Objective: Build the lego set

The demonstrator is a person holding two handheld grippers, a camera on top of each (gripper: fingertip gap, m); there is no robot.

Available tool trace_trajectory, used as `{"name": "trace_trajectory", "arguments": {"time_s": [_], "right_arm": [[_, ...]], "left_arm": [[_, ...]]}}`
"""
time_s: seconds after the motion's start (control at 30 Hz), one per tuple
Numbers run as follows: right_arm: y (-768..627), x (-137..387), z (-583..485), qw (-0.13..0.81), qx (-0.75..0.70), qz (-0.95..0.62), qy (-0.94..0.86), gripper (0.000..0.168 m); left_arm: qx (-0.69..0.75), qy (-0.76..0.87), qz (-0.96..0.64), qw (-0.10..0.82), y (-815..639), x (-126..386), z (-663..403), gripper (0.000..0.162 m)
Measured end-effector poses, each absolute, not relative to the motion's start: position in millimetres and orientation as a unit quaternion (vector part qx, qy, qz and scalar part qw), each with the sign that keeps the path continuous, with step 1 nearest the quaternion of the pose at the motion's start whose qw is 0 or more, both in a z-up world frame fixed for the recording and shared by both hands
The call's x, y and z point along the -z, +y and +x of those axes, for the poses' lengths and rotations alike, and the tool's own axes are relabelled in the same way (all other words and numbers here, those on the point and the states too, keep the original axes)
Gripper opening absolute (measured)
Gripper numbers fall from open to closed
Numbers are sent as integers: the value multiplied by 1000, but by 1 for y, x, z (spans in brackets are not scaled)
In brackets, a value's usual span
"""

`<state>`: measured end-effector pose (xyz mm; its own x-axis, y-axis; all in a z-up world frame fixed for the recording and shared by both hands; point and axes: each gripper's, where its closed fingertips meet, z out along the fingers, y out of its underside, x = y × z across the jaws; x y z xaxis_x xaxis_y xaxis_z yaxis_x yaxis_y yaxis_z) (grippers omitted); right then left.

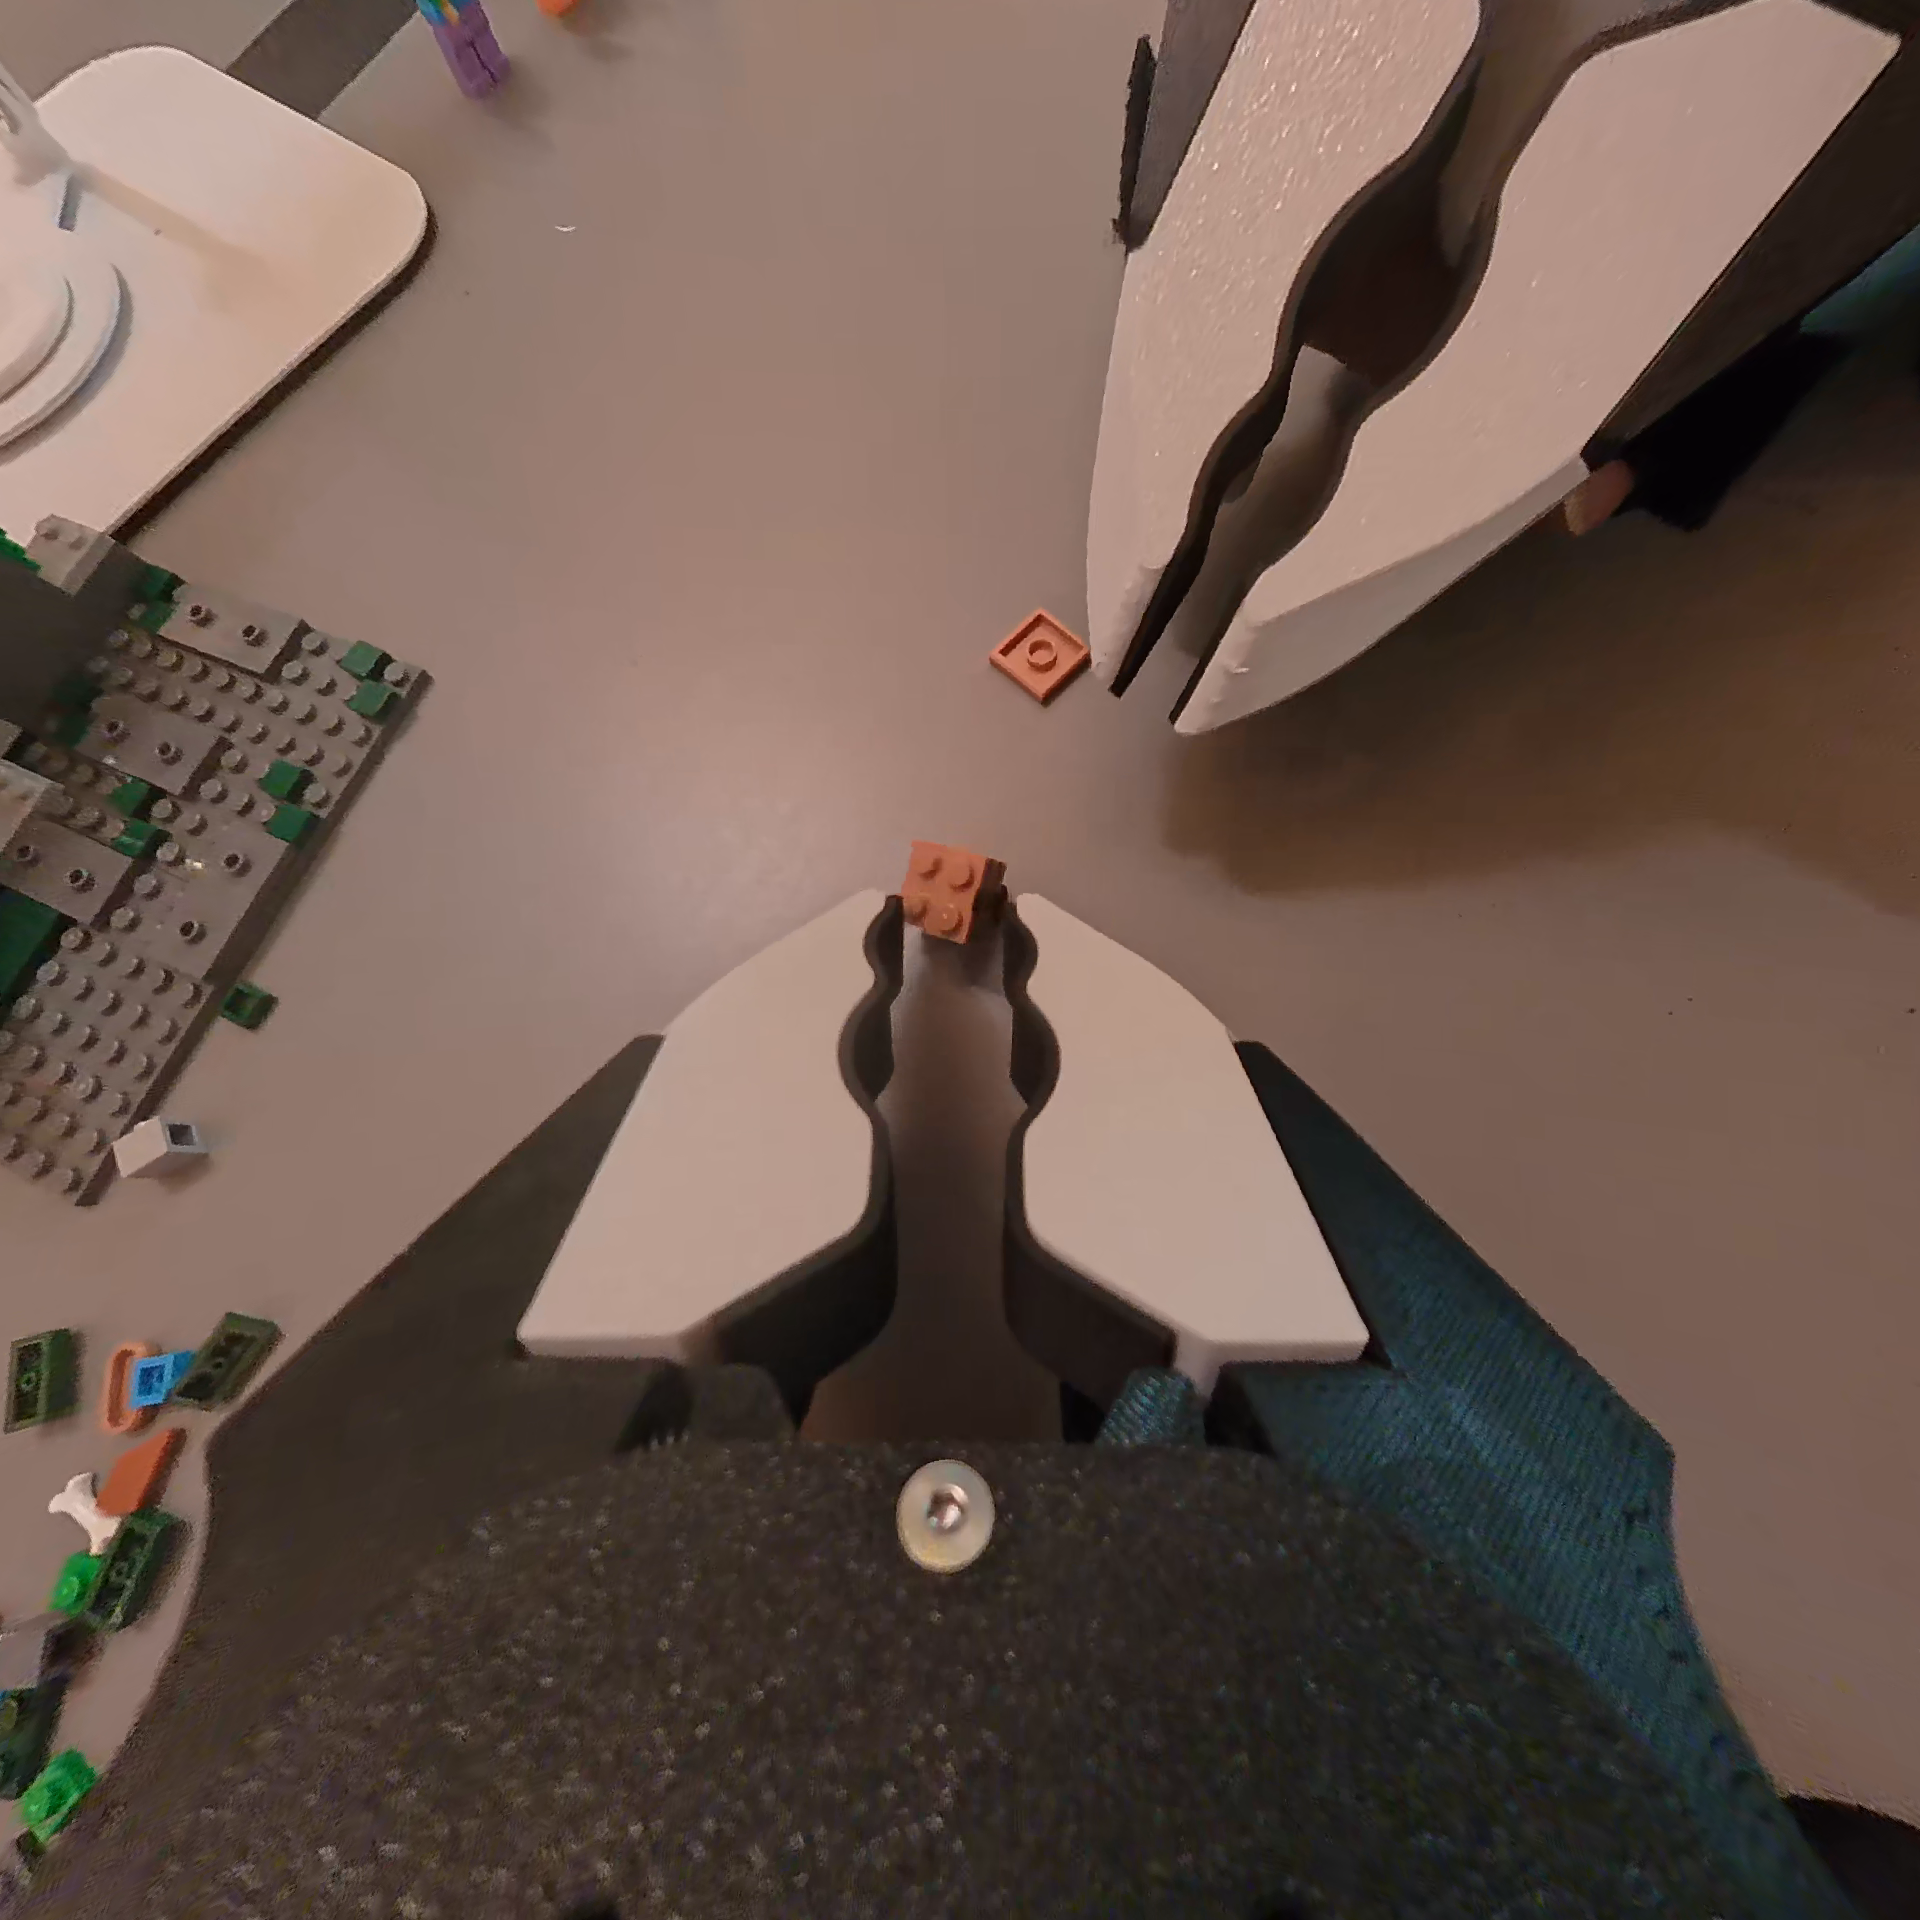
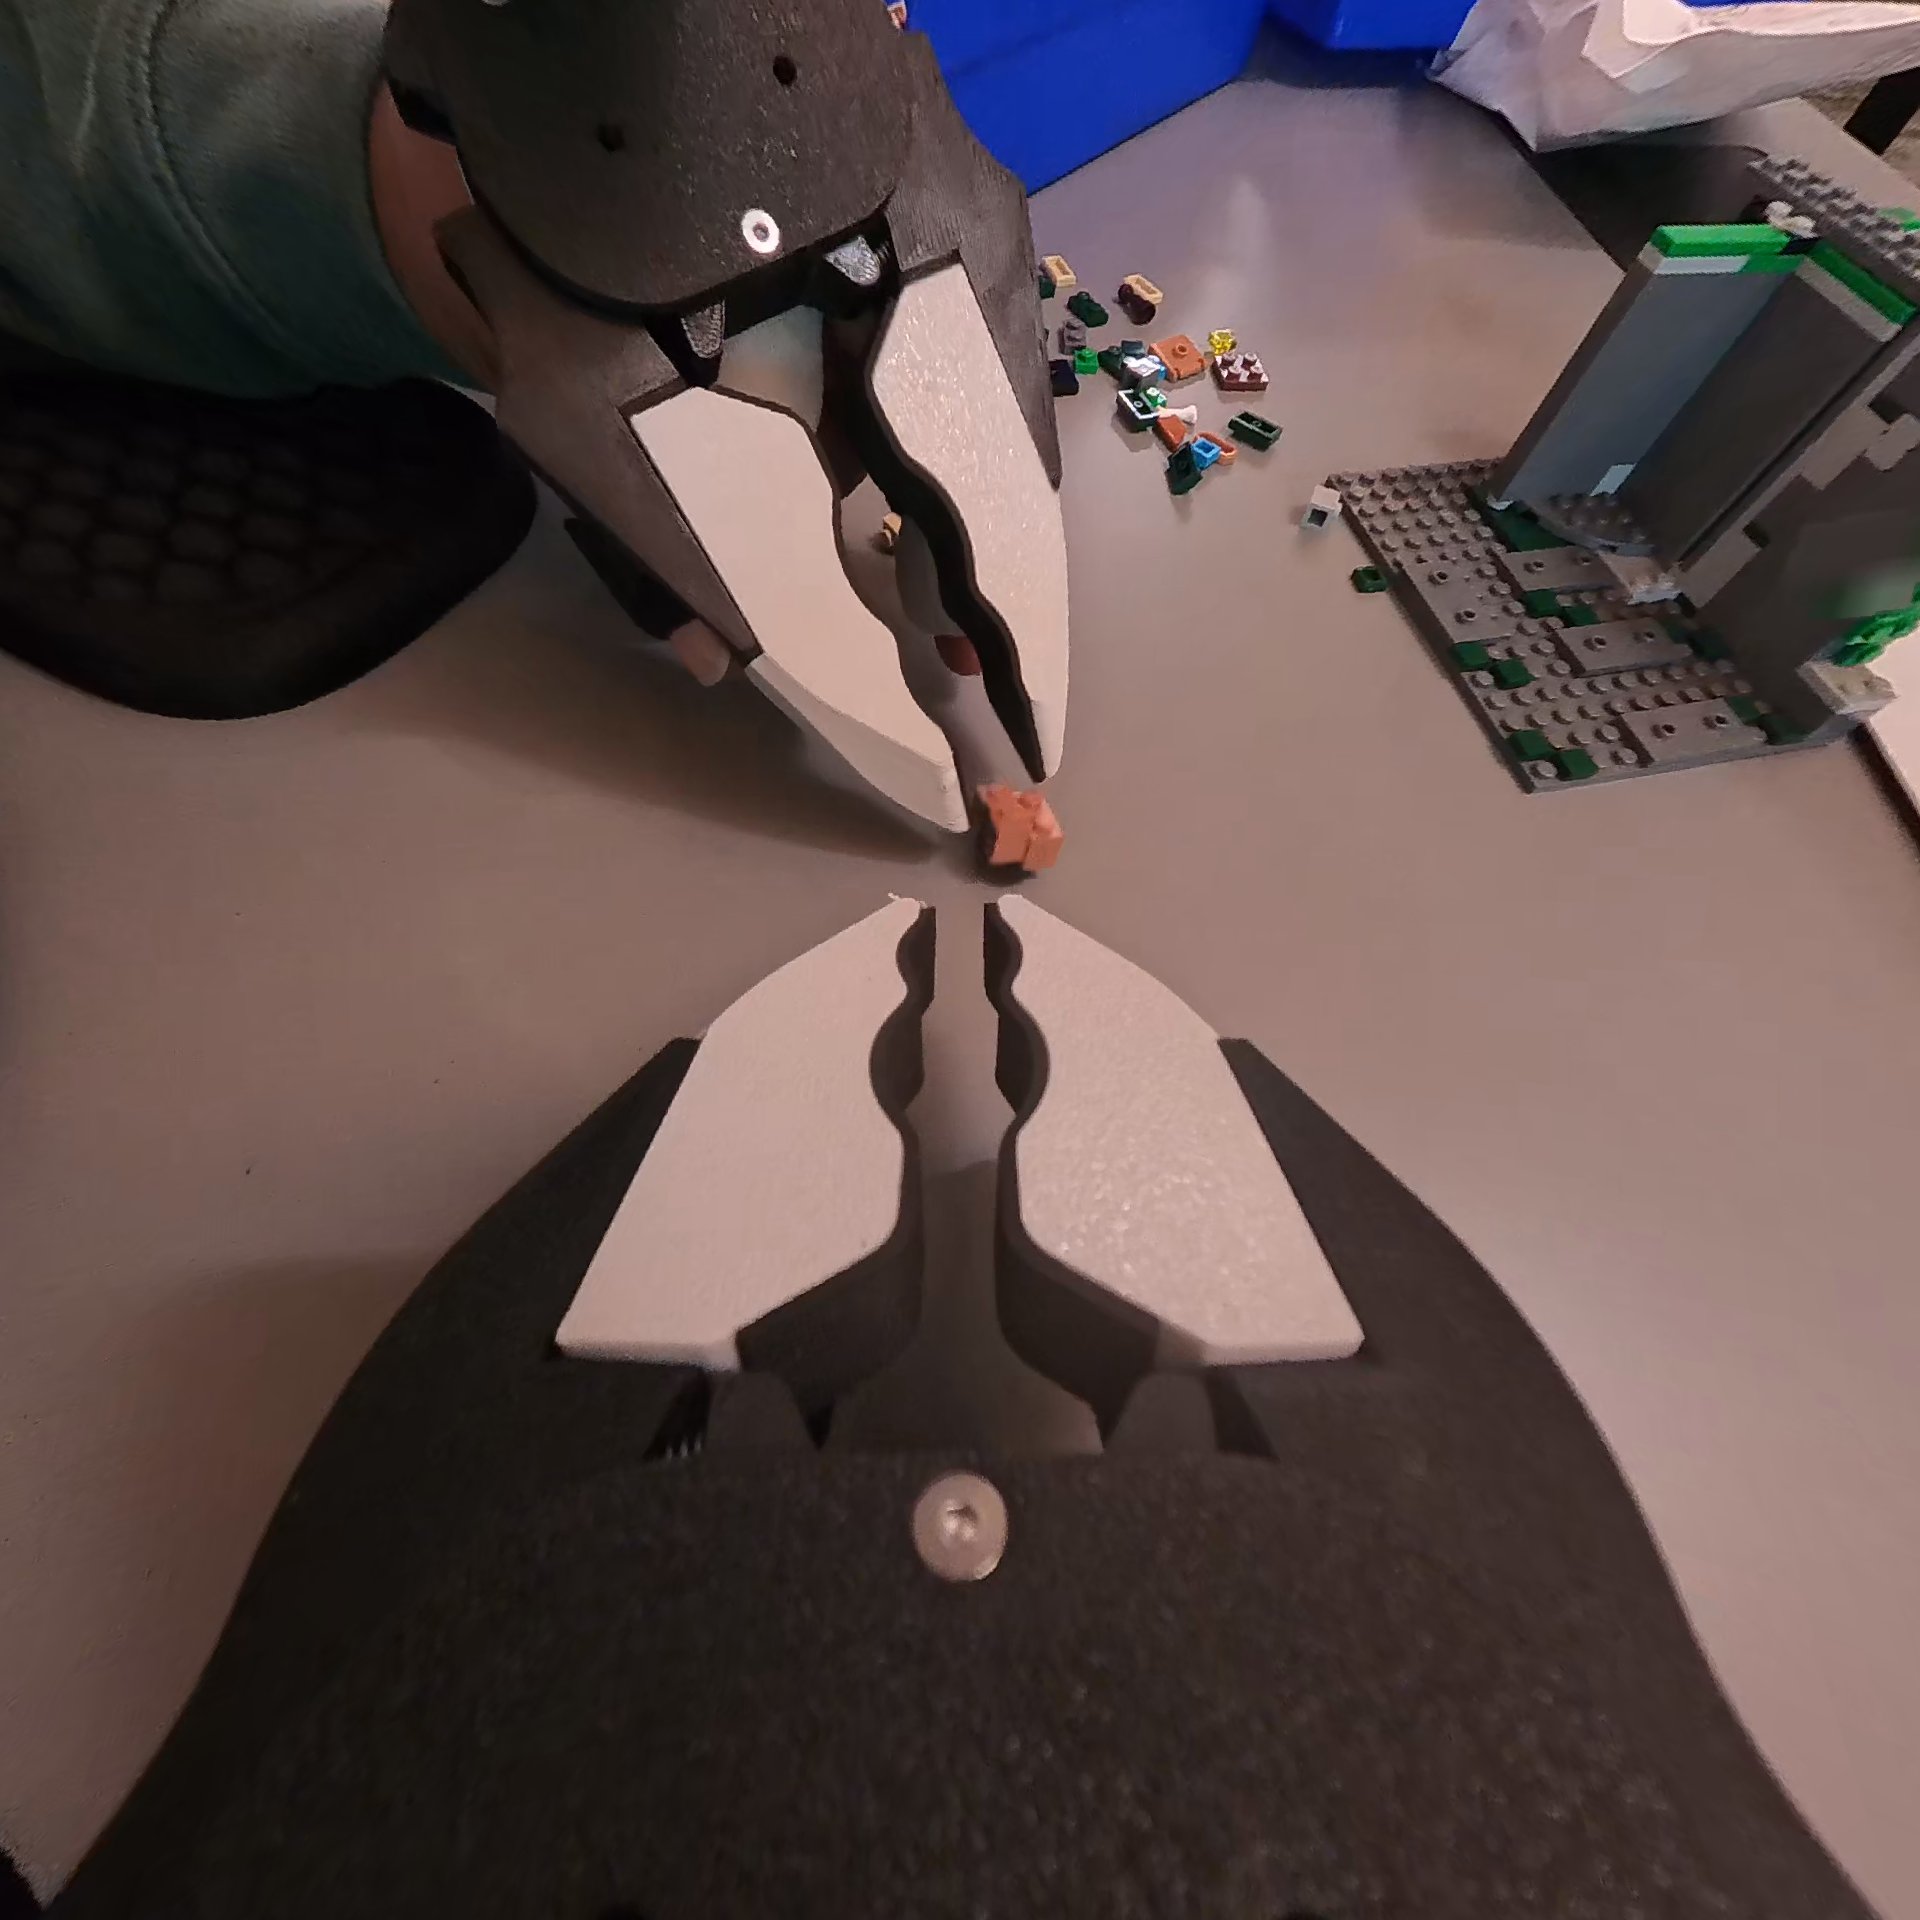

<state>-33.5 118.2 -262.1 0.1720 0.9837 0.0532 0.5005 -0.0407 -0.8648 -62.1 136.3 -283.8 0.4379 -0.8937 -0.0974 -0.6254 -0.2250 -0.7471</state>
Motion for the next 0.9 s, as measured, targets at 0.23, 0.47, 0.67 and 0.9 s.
{"name": "trace_trajectory", "arguments": {"time_s": [0.23, 0.47, 0.67, 0.9], "right_arm": [[119, 263, -33, 397, -302, -656, -567, 8], [120, 263, -34, 398, -294, -659, -567, 9], [129, 265, -44, 394, -273, -681, -554, 16], [140, 279, -53, 370, -222, -697, -573, 28]], "left_arm": [[176, 501, -759, 377, 137, 282, -63, 17], [174, 499, -758, 382, 139, 282, -64, 17], [172, 499, -759, 381, 139, 284, -64, 16], [169, 495, -761, 384, 141, 284, -64, 15]]}}
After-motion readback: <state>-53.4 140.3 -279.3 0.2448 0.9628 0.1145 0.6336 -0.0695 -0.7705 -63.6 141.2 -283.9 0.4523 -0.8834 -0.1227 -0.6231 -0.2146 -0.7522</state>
